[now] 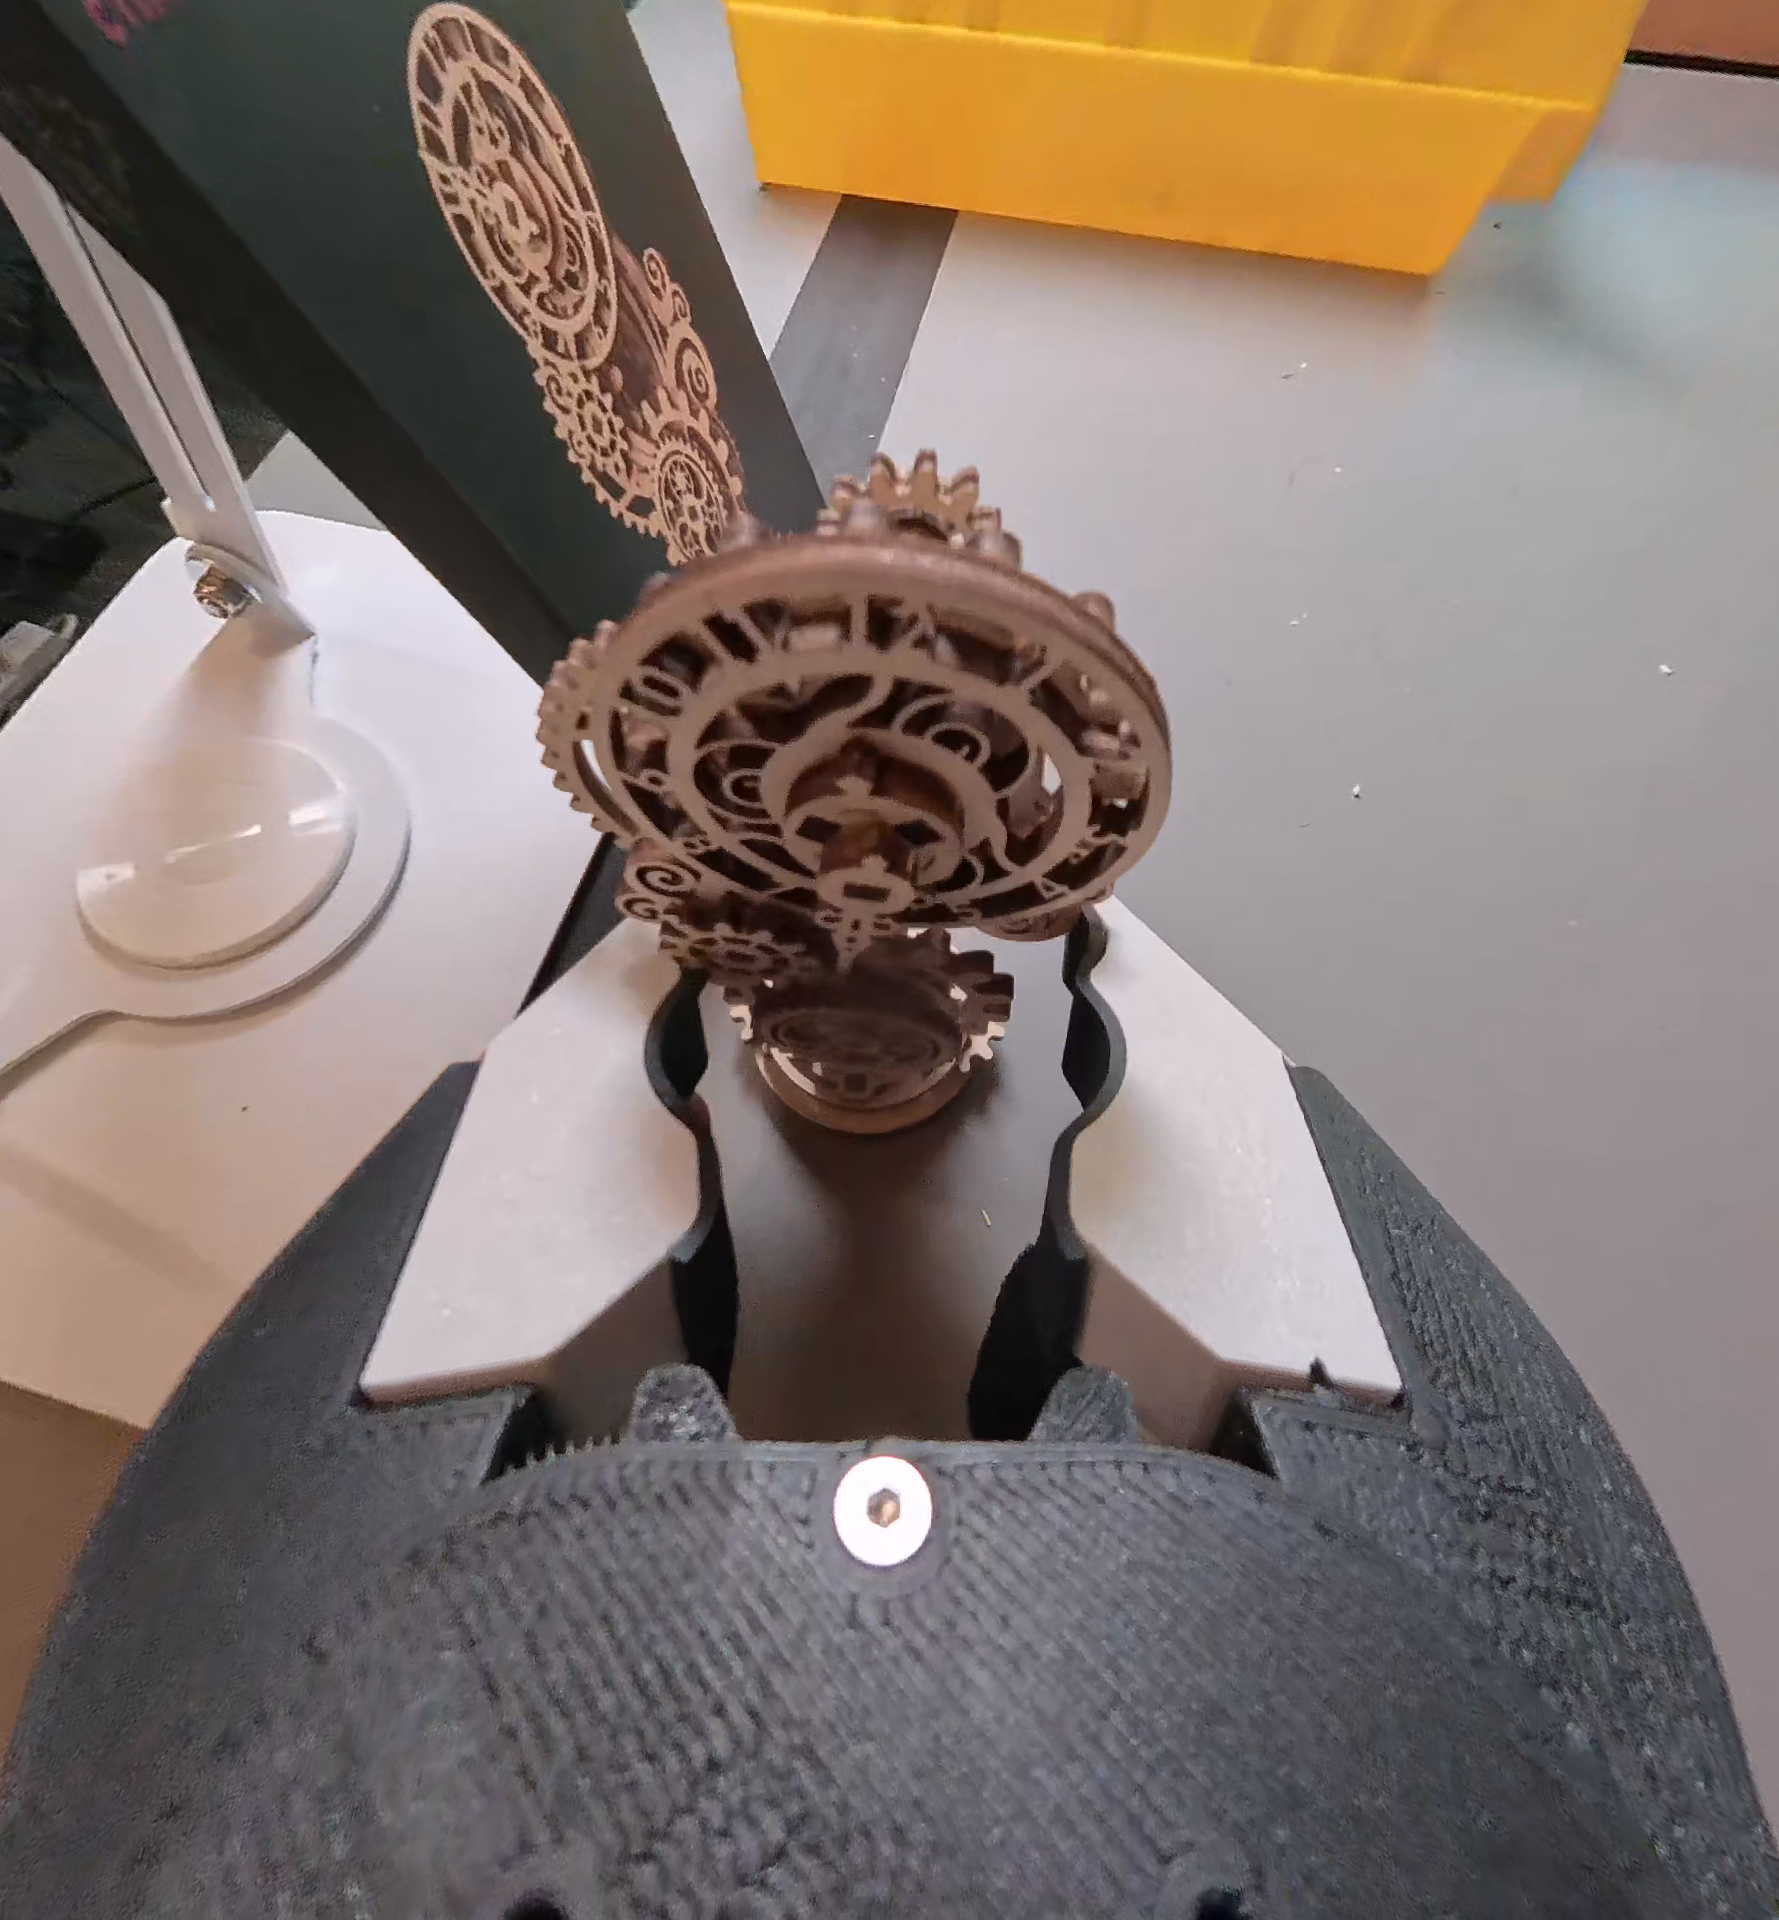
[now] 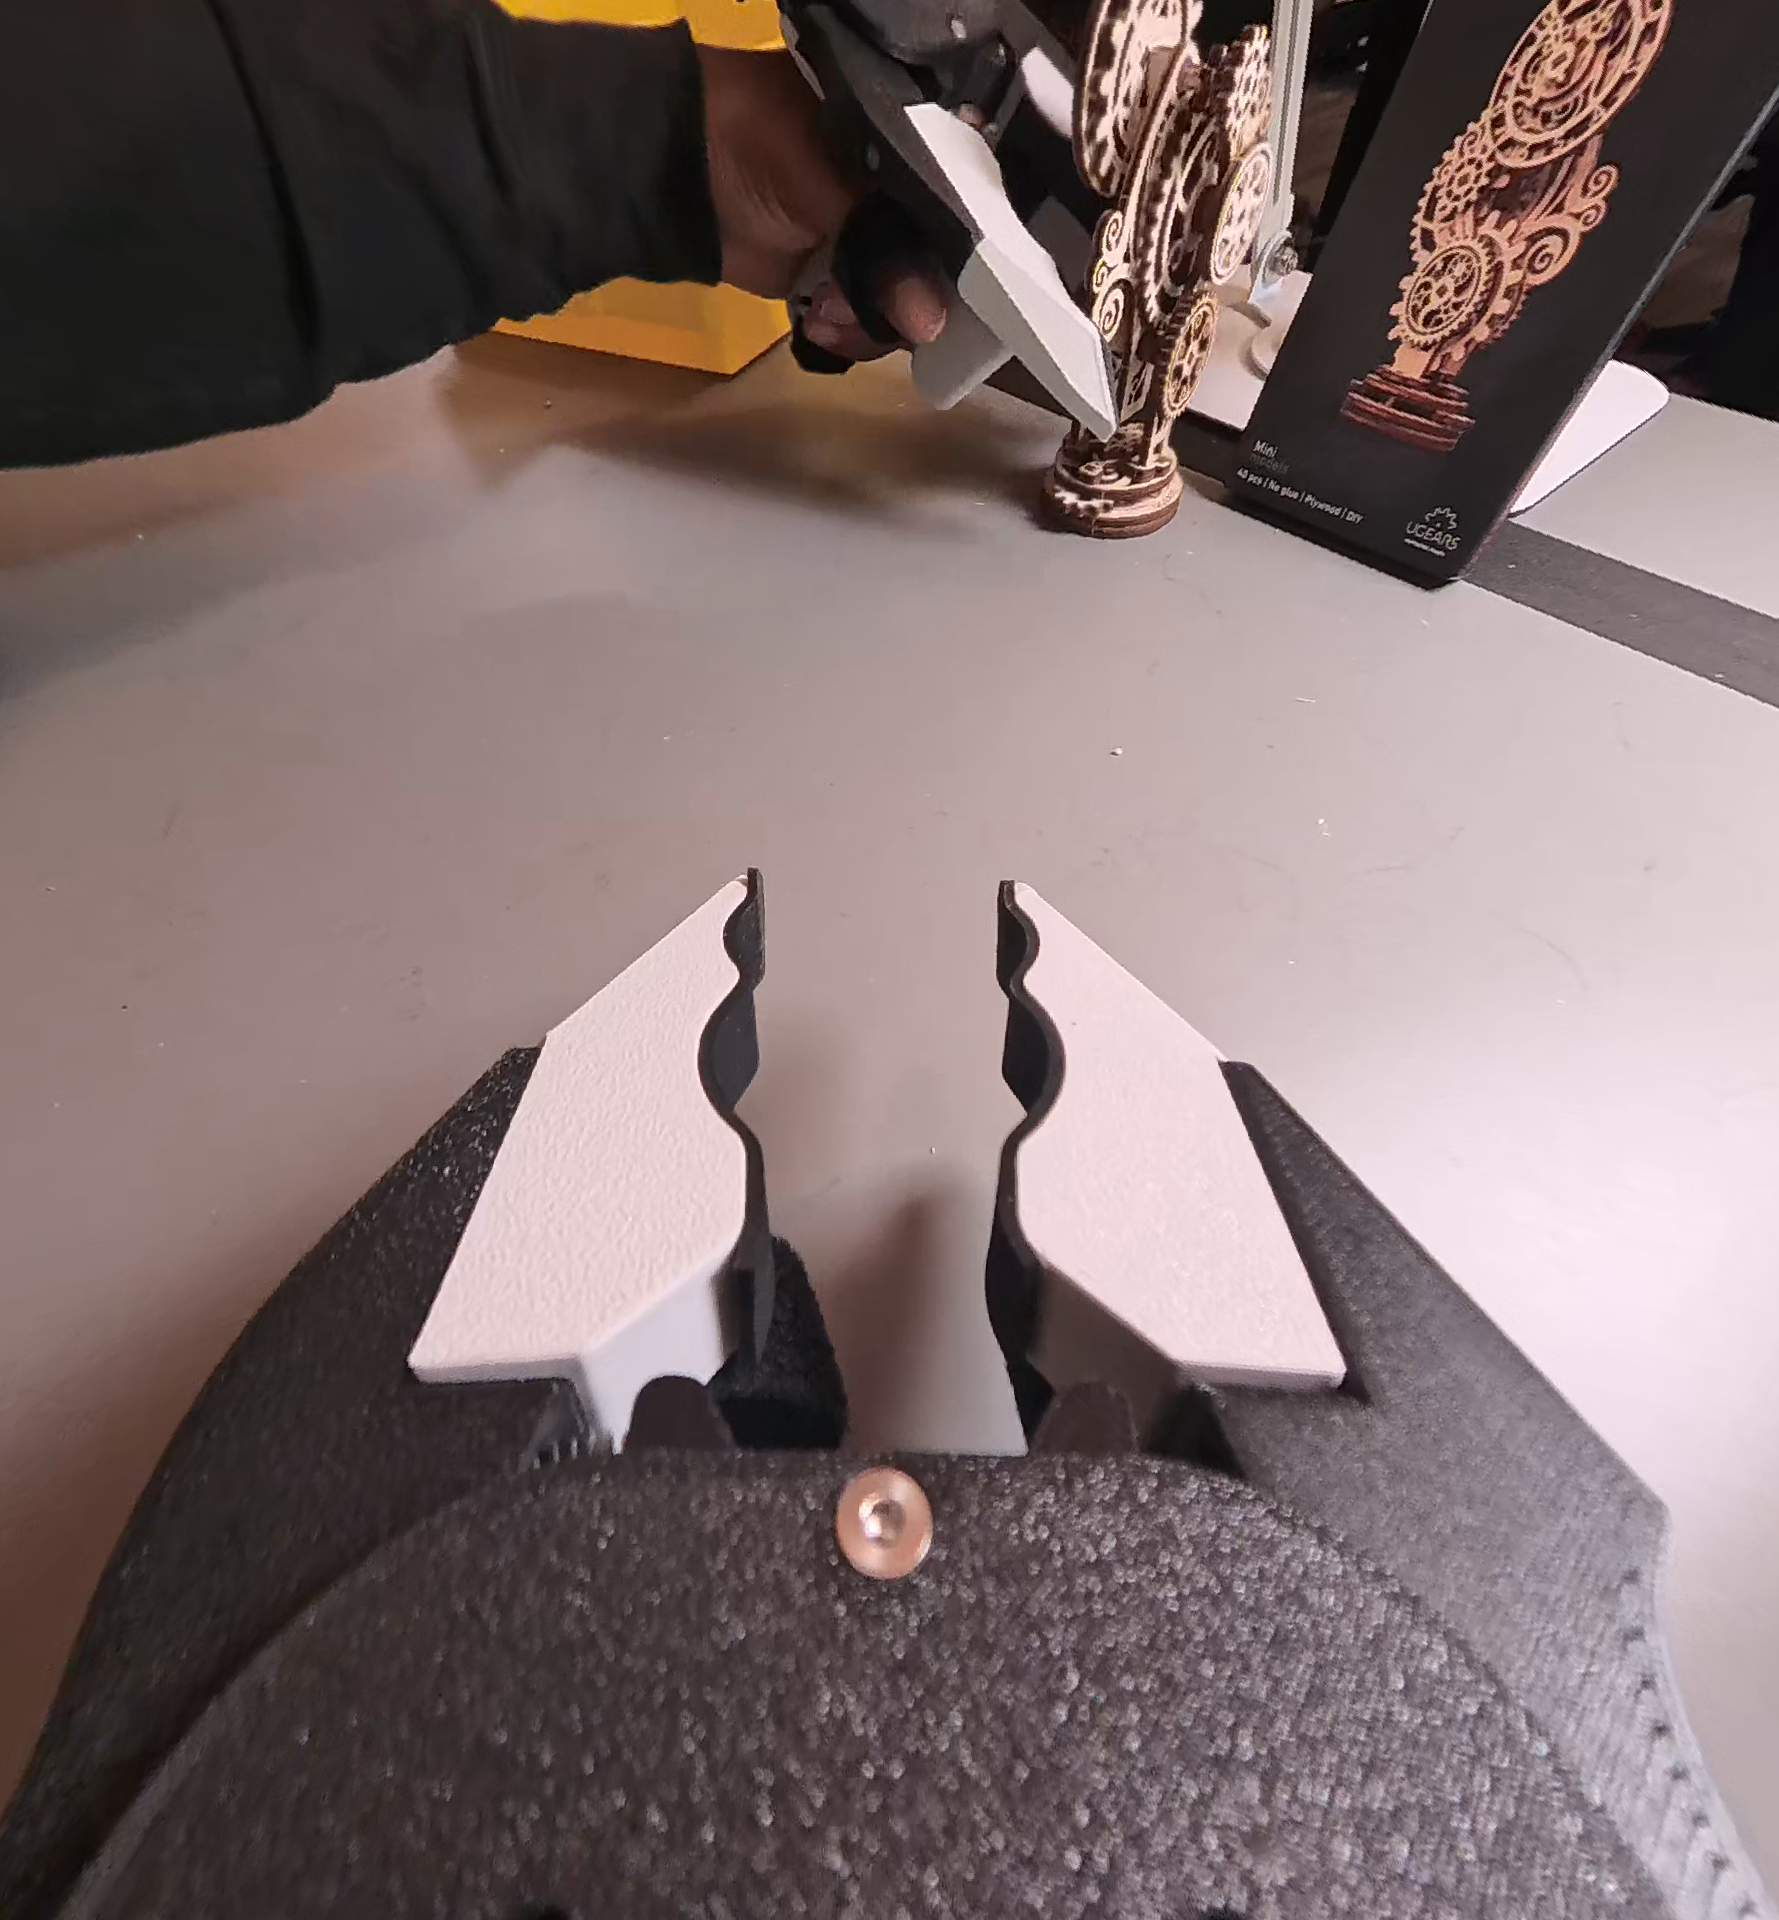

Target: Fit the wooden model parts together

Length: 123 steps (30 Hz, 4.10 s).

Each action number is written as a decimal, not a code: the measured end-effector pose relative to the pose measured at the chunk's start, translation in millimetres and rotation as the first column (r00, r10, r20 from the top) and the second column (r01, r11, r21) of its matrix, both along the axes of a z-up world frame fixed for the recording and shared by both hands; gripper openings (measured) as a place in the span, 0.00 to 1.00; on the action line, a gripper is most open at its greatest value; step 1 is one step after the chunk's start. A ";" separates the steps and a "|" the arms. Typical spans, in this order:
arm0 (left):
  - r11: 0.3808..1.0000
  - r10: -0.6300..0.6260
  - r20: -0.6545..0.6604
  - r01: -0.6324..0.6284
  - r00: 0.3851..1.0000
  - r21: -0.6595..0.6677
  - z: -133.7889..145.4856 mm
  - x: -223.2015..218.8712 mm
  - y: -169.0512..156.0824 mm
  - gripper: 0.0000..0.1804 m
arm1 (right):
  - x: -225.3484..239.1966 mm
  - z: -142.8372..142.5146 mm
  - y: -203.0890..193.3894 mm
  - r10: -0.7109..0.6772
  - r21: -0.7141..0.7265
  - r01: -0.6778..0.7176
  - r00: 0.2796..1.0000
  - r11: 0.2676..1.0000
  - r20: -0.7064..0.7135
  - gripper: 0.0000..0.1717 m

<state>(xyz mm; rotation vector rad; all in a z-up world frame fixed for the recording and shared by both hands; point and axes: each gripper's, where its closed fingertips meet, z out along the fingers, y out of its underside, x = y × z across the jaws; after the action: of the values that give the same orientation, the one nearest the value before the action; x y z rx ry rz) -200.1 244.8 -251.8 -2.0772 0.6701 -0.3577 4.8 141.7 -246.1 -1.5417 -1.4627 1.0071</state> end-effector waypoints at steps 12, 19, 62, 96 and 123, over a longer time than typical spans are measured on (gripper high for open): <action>0.651 0.757 0.060 -0.759 0.650 0.006 2.3 -30.1 -6.7 0.37 | -1.4 -1.2 -2.7 -0.010 -0.021 0.010 1.000 1.000 0.006 0.25; 0.381 0.921 0.104 -0.924 0.376 -0.030 3.8 -38.2 7.2 0.38 | -0.2 3.0 -5.7 -0.012 -0.004 0.012 1.000 1.000 -0.005 0.25; 0.950 0.311 0.030 -0.312 0.950 0.027 -16.7 -23.3 -2.1 0.29 | -0.5 12.4 -7.2 0.053 0.026 -0.051 0.995 0.998 -0.079 0.25; 0.765 0.643 0.096 -0.642 0.760 -0.039 -15.9 -12.1 -29.2 0.25 | -1.1 16.5 -1.2 -0.024 0.120 0.034 0.996 0.992 -0.083 0.26; 0.833 0.553 0.021 -0.552 0.833 -0.043 -26.4 -32.0 -2.4 0.17 | -0.2 11.0 2.2 -0.031 0.102 0.038 0.997 0.994 -0.064 0.25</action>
<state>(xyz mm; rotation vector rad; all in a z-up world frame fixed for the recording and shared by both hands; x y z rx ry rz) -232.1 242.4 -278.2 -2.1831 0.0172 -0.0668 4.6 143.9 -235.1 -1.4447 -1.4181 0.9363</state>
